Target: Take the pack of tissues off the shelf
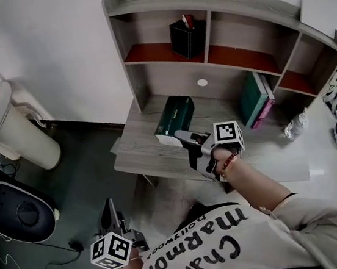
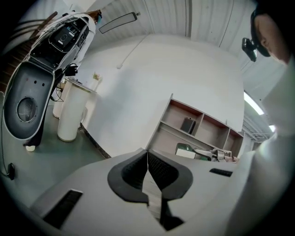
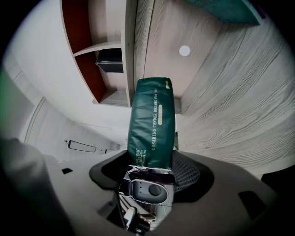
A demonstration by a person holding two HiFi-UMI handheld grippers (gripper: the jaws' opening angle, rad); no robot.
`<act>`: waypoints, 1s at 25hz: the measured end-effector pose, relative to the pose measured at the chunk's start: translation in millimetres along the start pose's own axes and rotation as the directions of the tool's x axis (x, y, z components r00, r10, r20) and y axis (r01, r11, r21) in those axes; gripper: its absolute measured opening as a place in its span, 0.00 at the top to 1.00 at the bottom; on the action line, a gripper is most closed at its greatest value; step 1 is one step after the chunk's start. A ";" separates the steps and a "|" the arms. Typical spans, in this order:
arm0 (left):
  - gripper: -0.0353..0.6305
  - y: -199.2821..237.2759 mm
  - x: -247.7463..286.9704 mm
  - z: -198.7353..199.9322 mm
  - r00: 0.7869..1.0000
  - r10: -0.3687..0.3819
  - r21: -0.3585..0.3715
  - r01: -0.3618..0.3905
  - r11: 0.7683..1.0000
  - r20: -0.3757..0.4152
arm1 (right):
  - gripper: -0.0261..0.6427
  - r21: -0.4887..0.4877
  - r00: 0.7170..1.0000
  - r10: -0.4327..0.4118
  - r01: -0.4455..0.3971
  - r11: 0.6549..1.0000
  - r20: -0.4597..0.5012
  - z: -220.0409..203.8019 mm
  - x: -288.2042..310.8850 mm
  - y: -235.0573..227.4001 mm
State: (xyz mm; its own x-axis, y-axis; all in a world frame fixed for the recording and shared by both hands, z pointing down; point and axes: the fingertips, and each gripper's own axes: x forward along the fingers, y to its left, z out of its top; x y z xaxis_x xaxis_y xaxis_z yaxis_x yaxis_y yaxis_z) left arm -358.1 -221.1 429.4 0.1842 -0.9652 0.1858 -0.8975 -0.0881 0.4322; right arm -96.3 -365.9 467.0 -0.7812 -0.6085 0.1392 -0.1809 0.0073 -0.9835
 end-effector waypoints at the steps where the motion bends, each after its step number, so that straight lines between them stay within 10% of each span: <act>1: 0.92 -1.8 2.2 -1.1 1.000 -0.007 0.000 0.007 1.000 -0.004 | 0.51 -0.006 1.000 -0.008 0.008 1.000 0.003 0.1 -2.7 -0.6; 12: 0.92 -37.1 23.2 -14.0 0.997 -0.070 0.022 0.071 0.997 -0.041 | 0.52 -0.162 0.997 -0.080 0.083 0.983 0.021 14.0 -33.2 -9.9; 25: 0.92 -95.0 15.6 -18.5 0.996 -0.091 0.059 0.092 0.994 -0.018 | 0.52 -0.434 0.985 -0.169 0.169 0.885 0.039 21.4 -73.8 -5.2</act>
State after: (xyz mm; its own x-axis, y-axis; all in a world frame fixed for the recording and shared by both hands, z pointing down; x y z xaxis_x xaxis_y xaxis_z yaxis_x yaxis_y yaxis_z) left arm -262.6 -223.2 407.6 0.2721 -0.9486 0.1615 -0.8989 -0.1907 0.3945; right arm -24.9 -338.0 459.3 -0.7158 -0.6312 0.2987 -0.5510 0.2477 -0.7969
